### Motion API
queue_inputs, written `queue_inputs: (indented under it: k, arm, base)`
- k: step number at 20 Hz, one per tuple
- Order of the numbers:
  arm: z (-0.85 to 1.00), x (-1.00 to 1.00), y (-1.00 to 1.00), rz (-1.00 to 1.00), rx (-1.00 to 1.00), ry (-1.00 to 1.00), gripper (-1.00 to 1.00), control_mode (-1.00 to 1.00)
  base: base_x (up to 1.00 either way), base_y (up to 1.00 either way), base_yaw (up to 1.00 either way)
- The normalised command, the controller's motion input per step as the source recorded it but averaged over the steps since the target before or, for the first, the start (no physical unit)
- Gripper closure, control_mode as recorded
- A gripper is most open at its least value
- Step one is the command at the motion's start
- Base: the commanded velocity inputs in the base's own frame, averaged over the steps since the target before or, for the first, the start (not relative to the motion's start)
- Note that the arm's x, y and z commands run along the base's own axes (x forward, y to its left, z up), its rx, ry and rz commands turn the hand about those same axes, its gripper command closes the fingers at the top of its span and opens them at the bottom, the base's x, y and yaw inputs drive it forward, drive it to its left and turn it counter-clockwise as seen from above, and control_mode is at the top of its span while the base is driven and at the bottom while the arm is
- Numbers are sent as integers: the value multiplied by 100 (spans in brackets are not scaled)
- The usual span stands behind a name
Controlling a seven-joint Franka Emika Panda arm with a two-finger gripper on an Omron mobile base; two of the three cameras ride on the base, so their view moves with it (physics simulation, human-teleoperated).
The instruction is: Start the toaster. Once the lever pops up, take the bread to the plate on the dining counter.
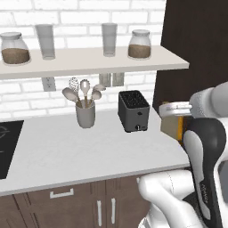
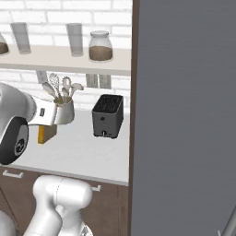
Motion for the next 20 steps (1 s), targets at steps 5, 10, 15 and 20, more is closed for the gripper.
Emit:
queue_inputs:
  k: [5,10,15,20]
  arm:
    - [-2,-33,0,38,4,5,100,-100]
    - [-5,-27,3,32,2,1,100,100]
    - [0,0,0,0,0,0,100,100]
    - [0,0,0,0,0,0,100,100]
  base:
    - [0,0,0]
    - [-7,4,9]
    - [-11,38,48]
    - [0,61,58]
